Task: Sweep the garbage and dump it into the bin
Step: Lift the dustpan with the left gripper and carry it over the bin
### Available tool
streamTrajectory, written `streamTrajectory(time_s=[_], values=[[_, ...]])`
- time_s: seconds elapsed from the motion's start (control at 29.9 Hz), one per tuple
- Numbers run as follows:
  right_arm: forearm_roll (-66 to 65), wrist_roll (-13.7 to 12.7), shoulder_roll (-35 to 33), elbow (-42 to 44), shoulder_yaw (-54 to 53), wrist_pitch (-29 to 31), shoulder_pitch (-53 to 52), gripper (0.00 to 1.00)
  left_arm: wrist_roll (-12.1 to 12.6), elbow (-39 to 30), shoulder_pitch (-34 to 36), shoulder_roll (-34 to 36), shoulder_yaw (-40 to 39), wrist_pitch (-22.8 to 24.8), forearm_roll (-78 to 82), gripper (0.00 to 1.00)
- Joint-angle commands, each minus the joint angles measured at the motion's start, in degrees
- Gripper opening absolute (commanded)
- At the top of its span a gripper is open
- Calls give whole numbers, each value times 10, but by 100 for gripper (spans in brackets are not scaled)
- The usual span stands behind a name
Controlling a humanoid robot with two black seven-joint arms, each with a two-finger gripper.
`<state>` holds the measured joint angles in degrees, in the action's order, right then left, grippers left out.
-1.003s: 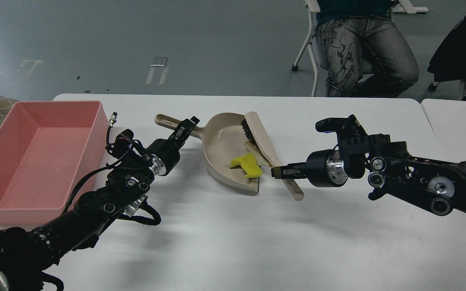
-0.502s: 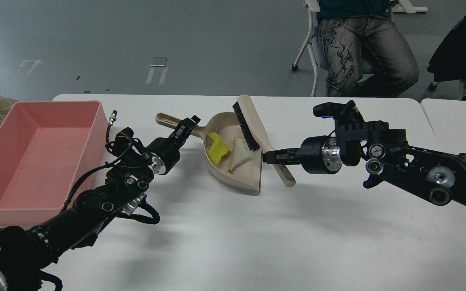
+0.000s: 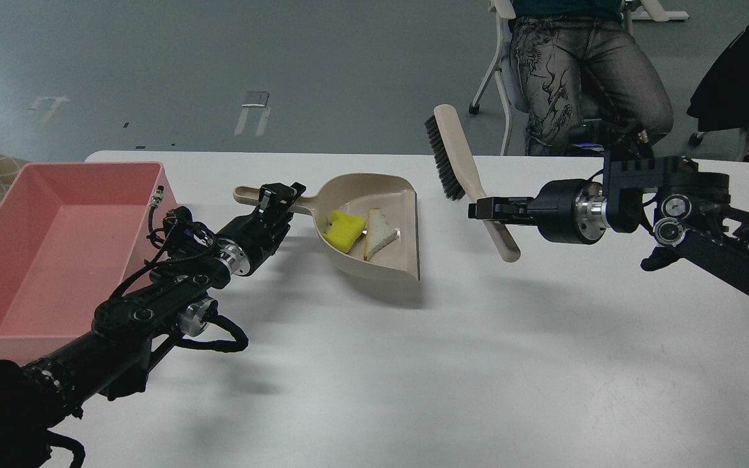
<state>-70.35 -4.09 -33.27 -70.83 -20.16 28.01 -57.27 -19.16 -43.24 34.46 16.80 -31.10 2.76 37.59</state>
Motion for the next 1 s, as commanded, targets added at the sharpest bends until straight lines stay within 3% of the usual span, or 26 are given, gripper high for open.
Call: streamTrajectory(time_s=[0.0,0.17,0.54,0.97], values=[[2,3,-36,-7,-1,0,1,0,1,-1,16,18,-1,7,-7,0],[15,3,-79,-26,-1,0,12,0,3,-1,55,52,-1,22,-9,0],[15,3,-90,-30,-1,0,37,0,11,0,118,128,-2,61,-22,0],[15,3,-85,-30,1,0,42,0,12,-2,126,241,-3,107,-90,0]])
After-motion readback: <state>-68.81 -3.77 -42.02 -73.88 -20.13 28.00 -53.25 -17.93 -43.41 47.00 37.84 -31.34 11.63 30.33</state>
